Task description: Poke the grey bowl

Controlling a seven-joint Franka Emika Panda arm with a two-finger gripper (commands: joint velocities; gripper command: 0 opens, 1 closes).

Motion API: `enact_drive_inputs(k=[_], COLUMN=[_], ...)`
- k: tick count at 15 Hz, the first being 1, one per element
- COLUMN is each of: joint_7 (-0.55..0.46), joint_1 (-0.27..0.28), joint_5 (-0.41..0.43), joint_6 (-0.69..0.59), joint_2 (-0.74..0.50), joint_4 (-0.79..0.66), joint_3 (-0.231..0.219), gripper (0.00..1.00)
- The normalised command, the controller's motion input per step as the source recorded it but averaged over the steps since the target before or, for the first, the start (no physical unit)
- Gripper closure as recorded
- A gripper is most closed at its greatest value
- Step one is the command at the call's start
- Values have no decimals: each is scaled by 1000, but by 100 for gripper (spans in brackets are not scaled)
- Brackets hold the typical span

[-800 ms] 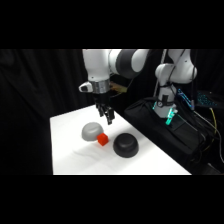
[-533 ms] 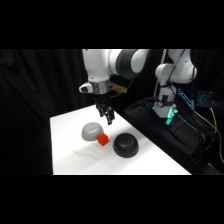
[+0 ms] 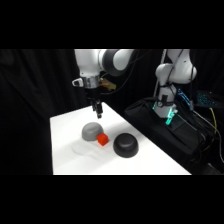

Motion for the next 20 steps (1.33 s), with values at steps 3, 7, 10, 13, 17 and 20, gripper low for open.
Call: enact_drive_inputs(k=[3, 7, 10, 13, 17, 20], joint_7=[38, 48, 64, -6, -64, -51], joint_1=[-100, -56, -17, -22, -56, -47], joint_5=[-73, -45, -20, 1, 53, -20], joint_6=[23, 36, 93, 283, 405, 378], joint_2=[185, 163, 150, 160, 158, 167], joint_4=[322, 251, 131, 23, -37, -64], joint_3=[-79, -29, 5, 20, 31, -1], gripper=[51, 100, 99, 100, 100, 100])
